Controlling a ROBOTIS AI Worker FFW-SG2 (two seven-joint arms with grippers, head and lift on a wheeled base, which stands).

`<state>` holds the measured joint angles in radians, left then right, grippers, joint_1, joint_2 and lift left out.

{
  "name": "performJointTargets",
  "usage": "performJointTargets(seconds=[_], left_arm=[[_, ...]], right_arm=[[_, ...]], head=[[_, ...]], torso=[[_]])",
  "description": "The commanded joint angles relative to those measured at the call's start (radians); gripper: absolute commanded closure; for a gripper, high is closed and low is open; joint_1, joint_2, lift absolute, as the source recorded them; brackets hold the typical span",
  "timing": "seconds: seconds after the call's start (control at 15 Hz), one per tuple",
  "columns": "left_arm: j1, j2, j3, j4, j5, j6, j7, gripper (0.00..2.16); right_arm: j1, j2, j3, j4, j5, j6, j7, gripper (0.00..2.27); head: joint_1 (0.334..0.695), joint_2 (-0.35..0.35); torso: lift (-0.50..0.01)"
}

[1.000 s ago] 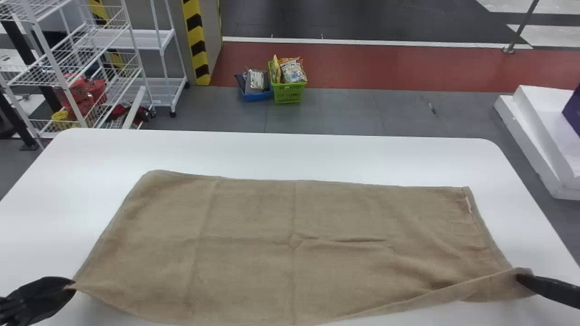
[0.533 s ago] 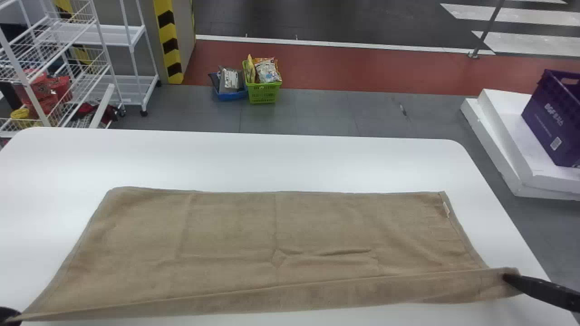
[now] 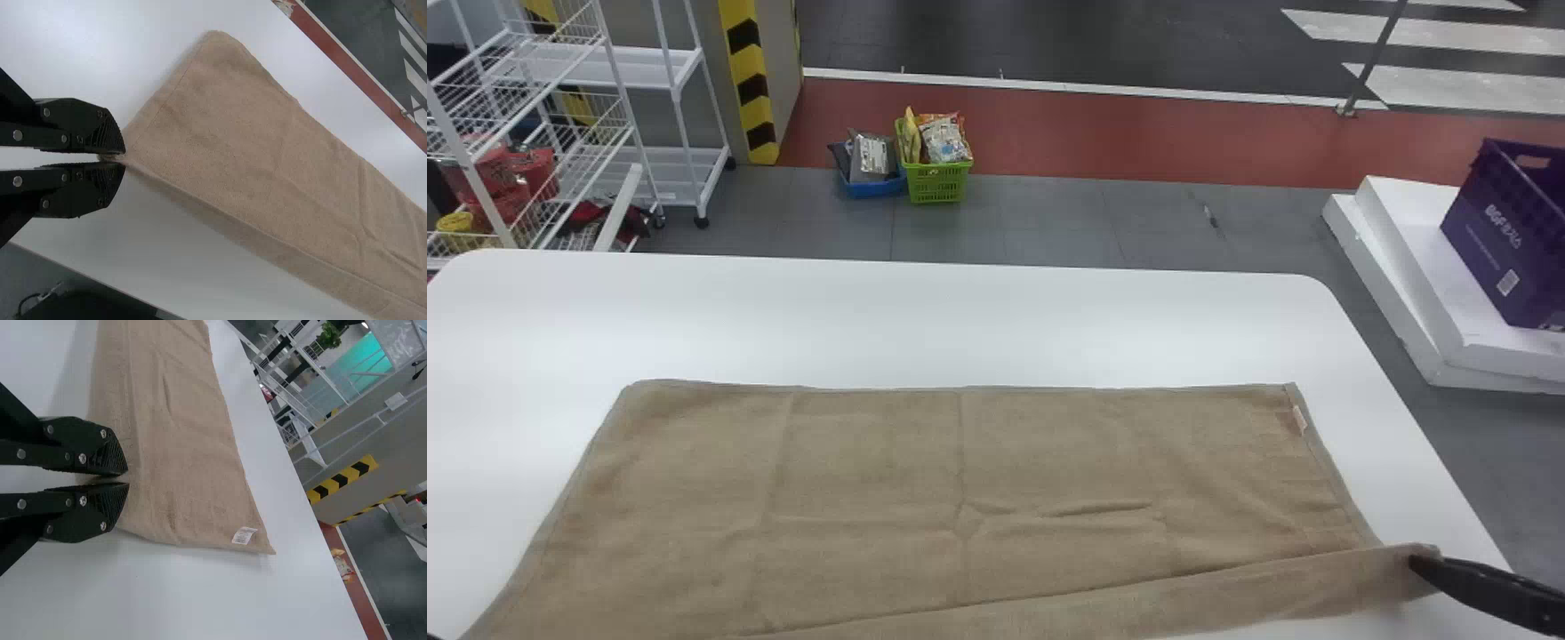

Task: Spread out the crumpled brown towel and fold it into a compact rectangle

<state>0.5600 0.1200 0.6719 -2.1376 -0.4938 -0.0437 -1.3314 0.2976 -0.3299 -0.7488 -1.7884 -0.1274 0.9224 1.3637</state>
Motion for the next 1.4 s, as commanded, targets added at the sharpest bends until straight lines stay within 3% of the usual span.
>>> performJointTargets(seconds=[0.0,0.6,0.93,1.33], left_arm=[[-0.002,0.001,0.003,-0.002,-0.006,-0.003,-0.002,0.03],[-0.005,0.006,0.026,0.004,-0.009,-0.015,-0.005,0.09],[-0.060,-0.022,0.092,-0.041,0.072,0.022,0.017,0.09],[-0.207,-0.062,0.015,-0.058,0.198,0.347,0.164,0.22]], right_arm=[[0.017,0.000,-0.015,-0.008,-0.015,-0.009,0.003,0.03],[0.087,0.002,-0.070,-0.013,-0.051,-0.177,0.003,0.06],[-0.006,0.034,-0.135,-0.088,-0.095,0.053,0.003,0.07],[-0.176,0.061,-0.104,-0.146,-0.097,0.329,-0.020,0.18]], head=[[0.695,-0.107],[0.695,-0.130],[0.695,-0.124],[0.695,-0.045]], torso=[[-0.127],[-0.127],[-0.127],[-0.127]])
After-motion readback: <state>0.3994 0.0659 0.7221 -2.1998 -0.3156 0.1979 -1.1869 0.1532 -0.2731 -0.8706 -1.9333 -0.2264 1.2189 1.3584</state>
